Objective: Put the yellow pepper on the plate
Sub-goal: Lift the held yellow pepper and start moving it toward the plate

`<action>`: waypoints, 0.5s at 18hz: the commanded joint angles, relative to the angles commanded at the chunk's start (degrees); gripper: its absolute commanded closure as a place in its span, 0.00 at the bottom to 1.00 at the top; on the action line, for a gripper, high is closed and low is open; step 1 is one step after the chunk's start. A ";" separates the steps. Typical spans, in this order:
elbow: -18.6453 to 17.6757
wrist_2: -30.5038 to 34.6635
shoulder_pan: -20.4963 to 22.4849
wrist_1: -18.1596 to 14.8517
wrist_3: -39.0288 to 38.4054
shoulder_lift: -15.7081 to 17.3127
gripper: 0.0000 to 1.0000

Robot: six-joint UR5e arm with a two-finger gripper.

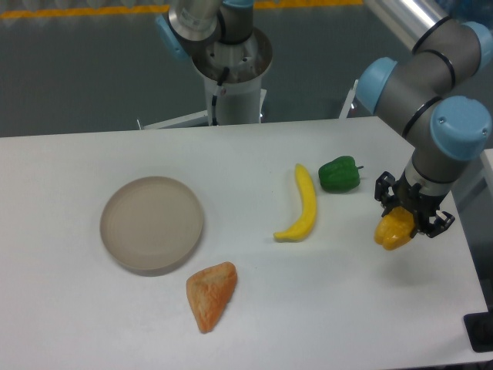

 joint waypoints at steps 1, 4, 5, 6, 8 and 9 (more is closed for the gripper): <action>0.00 -0.09 0.00 0.00 0.00 0.00 0.93; 0.17 -0.17 -0.26 0.26 -0.17 -0.09 0.92; 0.35 -0.26 -0.35 0.35 -0.35 -0.09 0.92; -0.26 -0.26 -0.35 0.44 -0.26 -0.17 0.93; -1.14 -0.70 -2.01 0.44 -0.44 0.61 0.93; -1.40 -1.23 -2.89 0.00 -0.87 1.83 0.93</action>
